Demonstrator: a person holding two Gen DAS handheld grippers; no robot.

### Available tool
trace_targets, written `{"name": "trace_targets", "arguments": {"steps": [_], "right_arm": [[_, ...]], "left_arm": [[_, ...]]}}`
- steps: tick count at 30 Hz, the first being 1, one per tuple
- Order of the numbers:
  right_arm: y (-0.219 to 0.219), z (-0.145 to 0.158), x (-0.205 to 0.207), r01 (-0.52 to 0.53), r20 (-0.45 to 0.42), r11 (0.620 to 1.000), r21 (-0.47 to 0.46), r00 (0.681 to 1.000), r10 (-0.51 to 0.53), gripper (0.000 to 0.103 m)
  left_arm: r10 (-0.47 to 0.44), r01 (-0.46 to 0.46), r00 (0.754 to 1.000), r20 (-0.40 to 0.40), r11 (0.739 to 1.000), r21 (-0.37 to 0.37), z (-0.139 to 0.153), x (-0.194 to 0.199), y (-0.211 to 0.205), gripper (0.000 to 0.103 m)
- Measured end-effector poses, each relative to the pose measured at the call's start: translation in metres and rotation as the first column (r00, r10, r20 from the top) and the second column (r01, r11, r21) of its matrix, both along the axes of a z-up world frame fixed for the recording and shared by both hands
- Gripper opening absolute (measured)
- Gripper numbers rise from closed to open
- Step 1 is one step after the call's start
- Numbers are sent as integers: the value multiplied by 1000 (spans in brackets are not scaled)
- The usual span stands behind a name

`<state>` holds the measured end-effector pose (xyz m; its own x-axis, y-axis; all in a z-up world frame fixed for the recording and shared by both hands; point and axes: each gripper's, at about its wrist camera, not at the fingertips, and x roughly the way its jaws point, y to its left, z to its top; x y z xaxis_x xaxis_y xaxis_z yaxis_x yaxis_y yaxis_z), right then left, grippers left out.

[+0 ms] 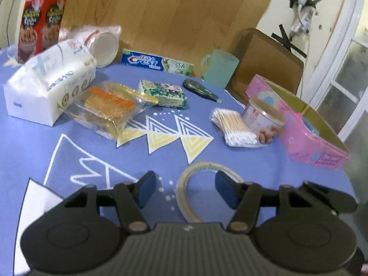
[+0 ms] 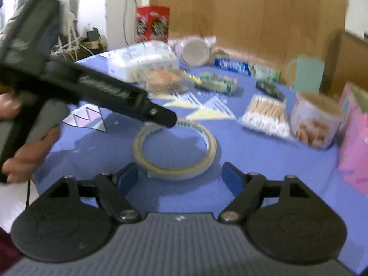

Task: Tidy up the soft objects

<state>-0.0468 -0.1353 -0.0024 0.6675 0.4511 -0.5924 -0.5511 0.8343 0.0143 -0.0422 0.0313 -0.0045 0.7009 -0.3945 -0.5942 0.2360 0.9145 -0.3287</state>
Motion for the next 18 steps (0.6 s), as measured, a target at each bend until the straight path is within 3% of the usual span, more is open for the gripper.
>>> {"name": "trace_targets", "arguments": {"steps": [1,2,4,7,10,14,18], "right_arm": [[1,-1,-1,-4,7,1000,9,1000,4,77],[3,0,-4,-16,18,1000,13,1000,15,70],[6,0,-9,-11,39,1000,13,999,11,70],[-3,3,-17,16,90,1000,27,996,-19,69],[-23,15,-28,59,190,997,49,980,-67,69],[-55,29,-38,180,280,980,84,940,-196,69],[-102,40,-40,325,331,939,113,878,-344,69]], "left_arm": [[-10,10,1000,-1,1000,-2,-1,-3,-4,48],[-18,17,1000,-8,1000,-20,-1,-4,-7,50],[0,0,1000,-4,1000,-3,0,-5,-12,48],[-13,14,1000,5,999,-43,10,-1,-18,48],[-66,69,995,78,997,-38,32,-2,-39,48],[-172,179,969,178,984,-25,62,8,-89,48],[-296,308,919,259,952,-3,84,26,-152,48]]}}
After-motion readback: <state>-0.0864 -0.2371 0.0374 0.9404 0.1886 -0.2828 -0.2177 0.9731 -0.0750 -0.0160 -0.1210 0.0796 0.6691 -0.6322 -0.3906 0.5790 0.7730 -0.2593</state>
